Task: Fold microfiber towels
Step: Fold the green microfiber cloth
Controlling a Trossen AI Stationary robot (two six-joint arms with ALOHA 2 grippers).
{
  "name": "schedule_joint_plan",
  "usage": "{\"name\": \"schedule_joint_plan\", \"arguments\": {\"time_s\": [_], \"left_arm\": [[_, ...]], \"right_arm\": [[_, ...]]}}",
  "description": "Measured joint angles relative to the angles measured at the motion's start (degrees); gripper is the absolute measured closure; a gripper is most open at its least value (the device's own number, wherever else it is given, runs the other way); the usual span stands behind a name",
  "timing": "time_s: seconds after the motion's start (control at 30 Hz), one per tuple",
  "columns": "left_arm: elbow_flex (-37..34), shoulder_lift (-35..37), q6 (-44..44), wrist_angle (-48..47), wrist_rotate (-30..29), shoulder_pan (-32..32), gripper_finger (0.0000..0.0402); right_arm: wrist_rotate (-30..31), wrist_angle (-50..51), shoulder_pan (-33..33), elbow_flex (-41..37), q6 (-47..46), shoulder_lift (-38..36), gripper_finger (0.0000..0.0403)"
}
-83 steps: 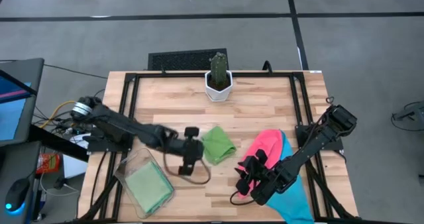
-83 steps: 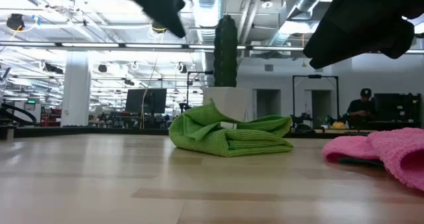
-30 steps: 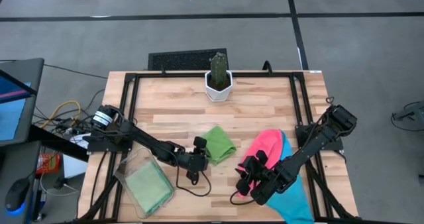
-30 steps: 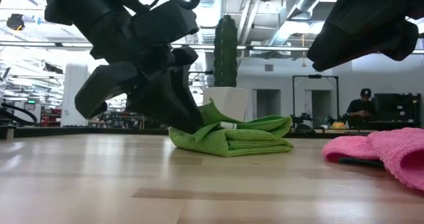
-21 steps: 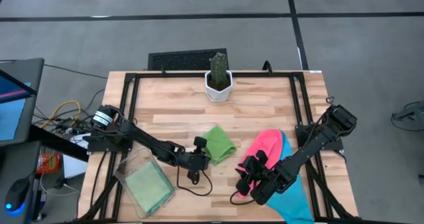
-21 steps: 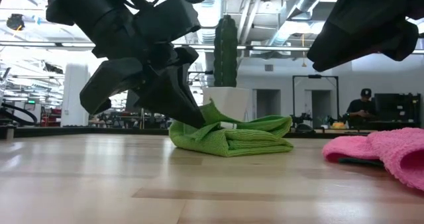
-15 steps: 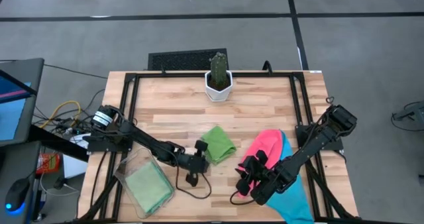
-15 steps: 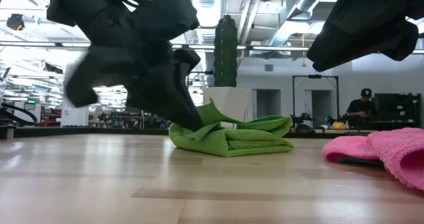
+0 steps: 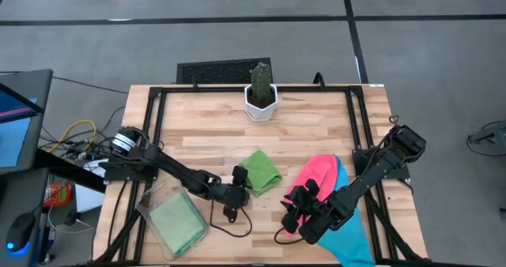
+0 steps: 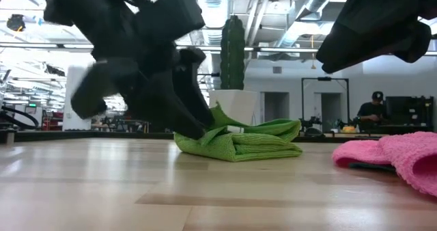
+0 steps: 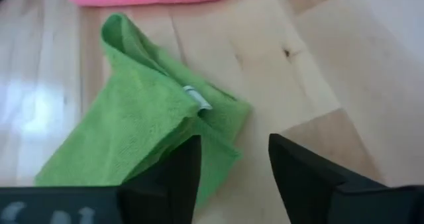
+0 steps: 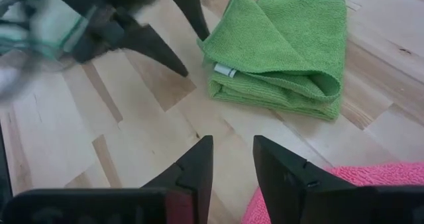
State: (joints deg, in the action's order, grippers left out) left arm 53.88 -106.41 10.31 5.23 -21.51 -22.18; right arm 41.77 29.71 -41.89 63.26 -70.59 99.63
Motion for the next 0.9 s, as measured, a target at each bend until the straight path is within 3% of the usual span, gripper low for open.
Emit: {"name": "schedule_joint_plan", "arguments": {"time_s": [0.17, 0.3, 0.5, 0.9], "left_arm": [[1.4, -3.6, -1.8, -1.3, -1.6, -0.3, 0.0224], [3.0, -4.0, -3.2, -4.3, -6.0, -1.1, 0.0223], [3.7, -4.1, -2.7, -4.7, -7.6, -0.8, 0.0234], [3.7, -4.1, -7.0, -4.9, -8.7, -1.0, 0.0394]], "right_arm": [[-0.5, -0.2, 0.0, 0.0, 0.0, 0.0, 0.0270], [-1.3, 0.3, 0.0, 0.0, -0.4, 0.0, 0.0270], [-1.4, 0.2, 0.0, 0.0, -1.0, 0.0, 0.0271], [-1.4, 0.3, 0.0, 0.0, -1.0, 0.0, 0.0271]]}}
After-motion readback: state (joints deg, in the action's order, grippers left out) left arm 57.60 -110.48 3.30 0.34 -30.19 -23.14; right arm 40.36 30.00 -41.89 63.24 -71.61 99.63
